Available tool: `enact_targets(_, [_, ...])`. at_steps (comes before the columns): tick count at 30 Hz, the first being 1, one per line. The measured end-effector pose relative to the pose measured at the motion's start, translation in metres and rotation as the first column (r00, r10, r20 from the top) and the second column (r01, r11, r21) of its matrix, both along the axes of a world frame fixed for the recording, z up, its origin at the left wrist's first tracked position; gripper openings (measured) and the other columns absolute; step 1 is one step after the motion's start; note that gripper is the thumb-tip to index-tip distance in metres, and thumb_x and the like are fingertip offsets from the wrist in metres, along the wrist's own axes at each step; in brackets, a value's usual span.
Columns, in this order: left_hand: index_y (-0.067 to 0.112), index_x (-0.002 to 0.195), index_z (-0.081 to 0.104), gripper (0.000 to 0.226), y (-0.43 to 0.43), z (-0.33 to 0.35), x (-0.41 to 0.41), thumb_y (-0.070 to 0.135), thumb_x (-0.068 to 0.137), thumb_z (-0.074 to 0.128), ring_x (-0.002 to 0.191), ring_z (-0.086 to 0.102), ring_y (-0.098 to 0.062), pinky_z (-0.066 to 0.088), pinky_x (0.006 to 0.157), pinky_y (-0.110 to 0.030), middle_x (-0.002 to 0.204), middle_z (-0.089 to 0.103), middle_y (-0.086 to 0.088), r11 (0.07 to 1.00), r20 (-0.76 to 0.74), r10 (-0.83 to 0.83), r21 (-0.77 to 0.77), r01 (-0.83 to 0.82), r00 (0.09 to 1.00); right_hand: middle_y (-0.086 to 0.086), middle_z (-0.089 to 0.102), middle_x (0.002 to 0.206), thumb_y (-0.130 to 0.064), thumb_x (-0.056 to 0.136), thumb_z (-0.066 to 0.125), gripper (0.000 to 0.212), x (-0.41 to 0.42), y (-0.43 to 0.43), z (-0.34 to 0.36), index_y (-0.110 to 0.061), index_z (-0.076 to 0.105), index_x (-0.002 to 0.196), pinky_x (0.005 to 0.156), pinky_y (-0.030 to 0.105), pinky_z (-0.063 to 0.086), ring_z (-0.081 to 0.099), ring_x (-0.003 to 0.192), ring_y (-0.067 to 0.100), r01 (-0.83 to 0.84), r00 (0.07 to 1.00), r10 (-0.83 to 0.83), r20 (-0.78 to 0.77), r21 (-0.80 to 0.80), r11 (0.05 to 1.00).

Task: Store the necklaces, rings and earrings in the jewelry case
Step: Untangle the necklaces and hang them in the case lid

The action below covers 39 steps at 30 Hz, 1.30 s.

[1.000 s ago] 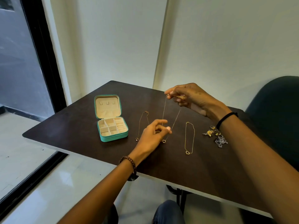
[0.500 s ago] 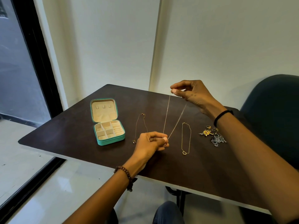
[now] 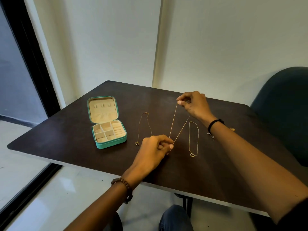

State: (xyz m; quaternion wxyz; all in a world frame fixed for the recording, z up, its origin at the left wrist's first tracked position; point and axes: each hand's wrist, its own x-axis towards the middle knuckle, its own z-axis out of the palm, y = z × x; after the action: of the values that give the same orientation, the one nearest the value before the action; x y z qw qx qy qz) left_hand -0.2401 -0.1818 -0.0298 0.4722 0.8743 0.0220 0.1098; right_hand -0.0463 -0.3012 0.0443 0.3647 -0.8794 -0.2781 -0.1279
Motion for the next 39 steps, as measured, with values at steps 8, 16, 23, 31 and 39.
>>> enact_targets(8, [0.032,0.118,0.066,0.027,0.004,0.002,0.01,0.044,0.096,0.054,0.104,0.045,-0.005,0.051,0.084,-0.03,0.113,0.056,0.01,0.866,0.02,-0.05,0.499,0.034,0.999,-0.001,0.073,0.101,-0.022,0.092,0.073,0.008,0.021,0.012,-0.037,-0.02,0.076,0.099,0.081,0.03,0.054,0.063,0.094,0.011,-0.021,0.999,0.018,-0.029,-0.101,0.995])
enact_targets(16, [0.029,0.122,0.068,0.033,0.007,-0.007,0.011,0.043,0.101,0.047,0.118,0.045,-0.005,0.042,0.083,-0.022,0.128,0.056,0.01,0.784,0.168,-0.189,0.62,0.045,0.967,0.0,0.073,0.102,-0.017,0.089,0.075,0.009,0.036,0.018,-0.061,-0.015,0.079,0.098,0.069,0.016,0.043,0.062,0.096,0.014,-0.041,0.989,0.032,-0.148,-0.058,0.997])
enact_targets(23, [0.023,0.113,0.074,0.039,0.007,-0.019,0.012,0.039,0.098,0.041,0.092,0.059,-0.013,0.045,0.066,-0.025,0.105,0.066,0.003,0.706,0.245,-0.233,0.708,-0.009,0.941,0.0,0.073,0.102,-0.018,0.089,0.076,0.01,0.042,0.019,-0.075,-0.019,0.08,0.098,0.077,0.022,0.047,0.062,0.093,0.013,-0.061,0.982,0.051,-0.182,-0.054,0.997])
enact_targets(31, [0.025,0.111,0.074,0.047,0.005,-0.017,0.011,0.043,0.096,0.034,0.09,0.058,-0.012,0.045,0.065,-0.024,0.104,0.066,0.004,0.724,0.255,-0.209,0.69,-0.026,0.944,-0.007,0.068,0.098,-0.022,0.089,0.076,0.012,0.046,0.017,-0.074,-0.023,0.08,0.1,0.081,0.027,0.05,0.061,0.091,0.012,-0.11,0.988,0.098,-0.122,-0.098,0.989])
enact_targets(39, [0.025,0.11,0.074,0.047,0.005,-0.018,0.012,0.044,0.096,0.034,0.089,0.057,-0.011,0.045,0.064,-0.024,0.103,0.065,0.004,0.728,0.263,-0.207,0.685,-0.031,0.942,0.002,0.067,0.102,-0.026,0.091,0.074,0.015,0.054,0.012,-0.075,-0.022,0.079,0.104,0.084,0.031,0.052,0.061,0.096,0.017,-0.158,0.986,0.147,-0.073,-0.162,0.974])
